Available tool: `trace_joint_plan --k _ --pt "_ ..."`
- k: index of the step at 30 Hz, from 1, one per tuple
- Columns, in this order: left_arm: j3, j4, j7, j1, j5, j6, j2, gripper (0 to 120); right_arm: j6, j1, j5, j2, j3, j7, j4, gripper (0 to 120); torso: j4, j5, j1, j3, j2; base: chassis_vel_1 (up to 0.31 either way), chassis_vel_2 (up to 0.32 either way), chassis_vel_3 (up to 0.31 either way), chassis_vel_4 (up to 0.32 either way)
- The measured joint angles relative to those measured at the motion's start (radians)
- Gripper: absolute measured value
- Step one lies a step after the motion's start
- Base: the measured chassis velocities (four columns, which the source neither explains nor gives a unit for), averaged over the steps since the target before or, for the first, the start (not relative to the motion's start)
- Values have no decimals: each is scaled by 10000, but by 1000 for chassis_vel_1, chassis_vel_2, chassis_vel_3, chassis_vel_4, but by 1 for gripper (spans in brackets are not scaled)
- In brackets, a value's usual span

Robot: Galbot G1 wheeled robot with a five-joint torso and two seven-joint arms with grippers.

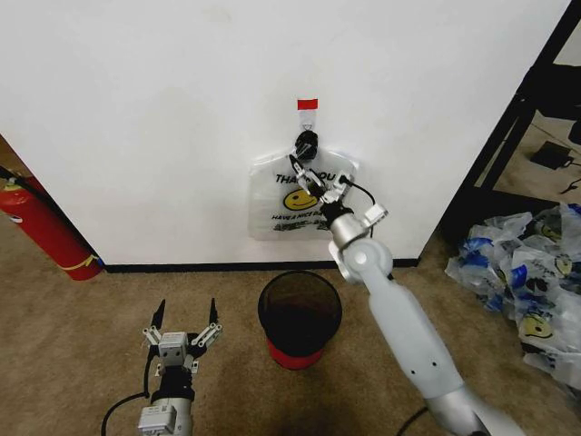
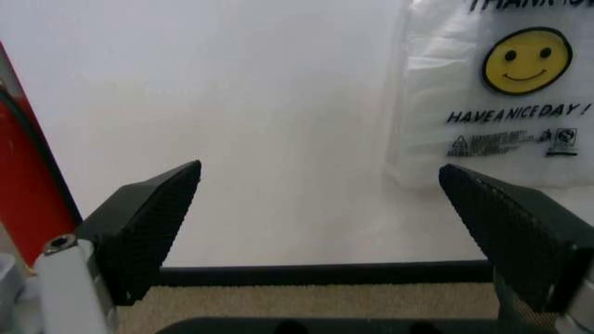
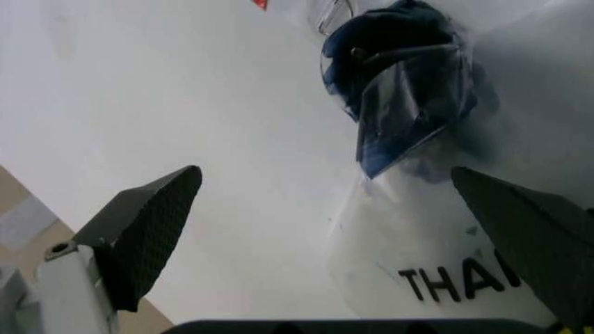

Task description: Pick up the garbage bag from the wall and place it over the trash bin.

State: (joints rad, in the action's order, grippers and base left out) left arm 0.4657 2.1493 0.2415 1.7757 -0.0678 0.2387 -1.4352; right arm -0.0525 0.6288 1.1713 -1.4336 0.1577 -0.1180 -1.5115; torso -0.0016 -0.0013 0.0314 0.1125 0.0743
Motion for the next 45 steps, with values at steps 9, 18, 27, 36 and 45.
trace_joint_plan --k 9,18,27,36,45 --pt "14 -10 5 -23 32 2 49 100 -46 -235 302 -365 235 258 308 100 1 1 -1 0 0 0 0 0 0" --pt "3 153 -17 37 45 -7 65 100 -26 -256 656 -538 368 400 301 100 1 2 -1 0 0 0 0 0 0" --pt "-18 140 -17 17 50 -27 64 100 -43 -331 788 -593 405 417 440 98 1 1 0 -1 0 0 0 0 0" --pt "65 314 -26 -34 282 -130 136 100 -117 -406 945 -733 445 451 516 68 2 1 0 -1 0 0 0 0 0" --pt "109 480 -47 -33 429 -173 195 100 -131 -364 941 -810 578 502 567 43 1 1 0 0 0 0 0 0 0"
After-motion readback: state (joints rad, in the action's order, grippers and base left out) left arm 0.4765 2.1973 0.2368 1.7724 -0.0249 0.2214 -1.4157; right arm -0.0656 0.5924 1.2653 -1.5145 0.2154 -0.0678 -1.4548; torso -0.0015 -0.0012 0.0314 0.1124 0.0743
